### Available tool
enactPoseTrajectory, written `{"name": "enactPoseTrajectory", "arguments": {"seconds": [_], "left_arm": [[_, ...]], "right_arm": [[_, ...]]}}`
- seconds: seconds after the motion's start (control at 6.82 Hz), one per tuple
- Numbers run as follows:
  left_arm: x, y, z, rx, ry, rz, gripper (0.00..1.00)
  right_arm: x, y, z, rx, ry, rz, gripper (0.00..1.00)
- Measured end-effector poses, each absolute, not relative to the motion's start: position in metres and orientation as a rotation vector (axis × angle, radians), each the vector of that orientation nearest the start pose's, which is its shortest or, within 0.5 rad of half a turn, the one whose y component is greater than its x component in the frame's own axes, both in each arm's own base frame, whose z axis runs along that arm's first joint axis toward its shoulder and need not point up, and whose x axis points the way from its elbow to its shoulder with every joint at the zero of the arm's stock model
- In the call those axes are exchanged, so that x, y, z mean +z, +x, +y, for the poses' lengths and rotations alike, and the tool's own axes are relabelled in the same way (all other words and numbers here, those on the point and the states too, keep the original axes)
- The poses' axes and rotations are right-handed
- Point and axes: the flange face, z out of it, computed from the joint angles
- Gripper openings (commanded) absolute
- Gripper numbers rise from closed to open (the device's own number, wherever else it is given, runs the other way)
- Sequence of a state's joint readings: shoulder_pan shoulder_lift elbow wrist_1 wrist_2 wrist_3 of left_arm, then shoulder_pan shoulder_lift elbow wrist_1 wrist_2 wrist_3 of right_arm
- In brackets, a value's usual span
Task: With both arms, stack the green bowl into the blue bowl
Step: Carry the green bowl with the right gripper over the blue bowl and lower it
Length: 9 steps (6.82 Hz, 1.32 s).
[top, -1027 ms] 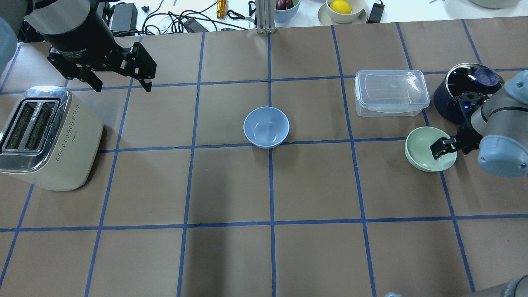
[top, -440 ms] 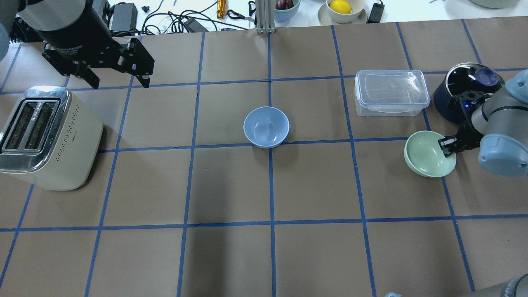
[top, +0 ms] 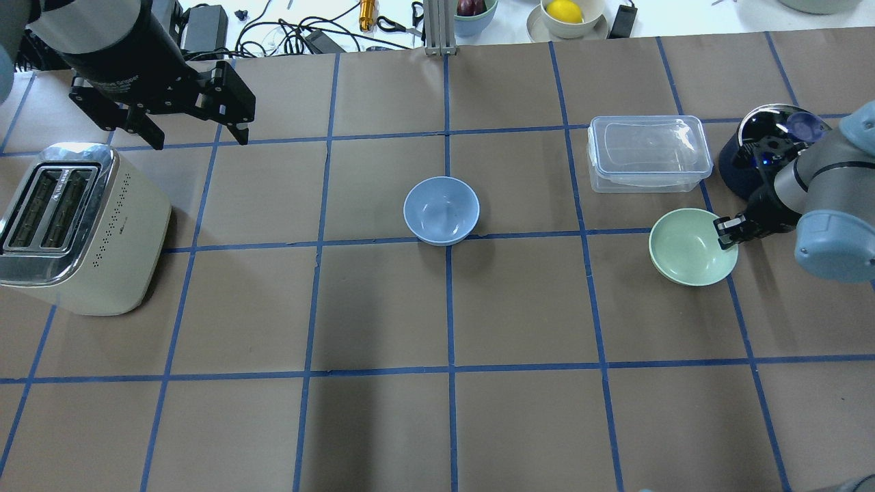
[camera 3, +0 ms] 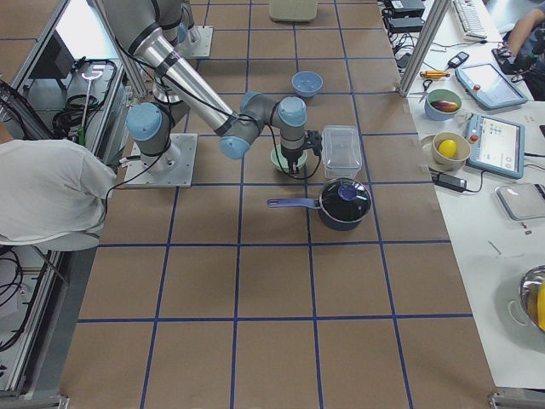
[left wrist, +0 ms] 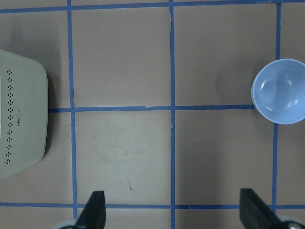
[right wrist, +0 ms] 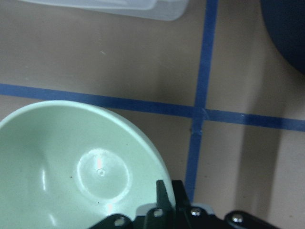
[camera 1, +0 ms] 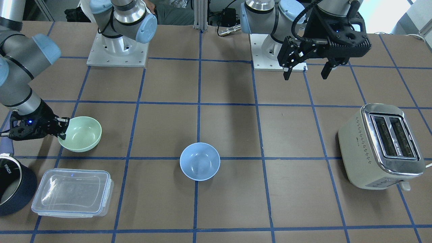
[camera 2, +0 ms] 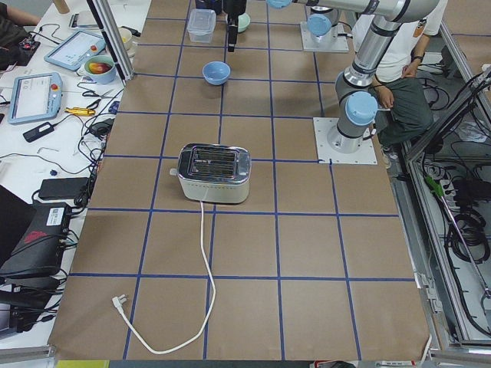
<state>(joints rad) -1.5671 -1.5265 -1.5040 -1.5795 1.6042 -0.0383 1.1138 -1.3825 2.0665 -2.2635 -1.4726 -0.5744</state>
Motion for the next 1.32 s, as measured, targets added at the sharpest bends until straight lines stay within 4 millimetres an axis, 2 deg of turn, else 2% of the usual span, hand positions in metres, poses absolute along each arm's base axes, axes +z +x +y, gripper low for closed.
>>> {"name": "enactPoseTrajectory", "arguments": {"seconds": [0.15,0.29,0.73,1.03,1.17,1.32], "left_arm": [[0.543,-0.129,-0.479,-0.164,-0.074,3.103,1.00],[0.544,-0.129,-0.478,-0.164,-0.074,3.101,1.00],[0.544,-0.130,-0.477,-0.161,-0.068,3.102,1.00],[0.546,-0.129,-0.476,-0.162,-0.068,3.100,1.00],[0.546,-0.129,-0.476,-0.164,-0.070,3.101,1.00],[0.547,-0.130,-0.477,-0.161,-0.073,3.103,1.00]], "right_arm": [[0.247,-0.054,-0.507,-0.059,-0.125,3.012,0.00],[0.260,-0.008,-0.515,-0.045,-0.033,2.985,0.00],[0.289,0.154,-0.527,-0.038,0.280,2.946,0.00],[0.298,0.244,-0.548,-0.038,0.394,2.902,0.00],[0.295,0.277,-0.561,-0.035,0.411,2.895,0.00],[0.286,0.297,-0.567,-0.021,0.413,2.902,0.00]]}}
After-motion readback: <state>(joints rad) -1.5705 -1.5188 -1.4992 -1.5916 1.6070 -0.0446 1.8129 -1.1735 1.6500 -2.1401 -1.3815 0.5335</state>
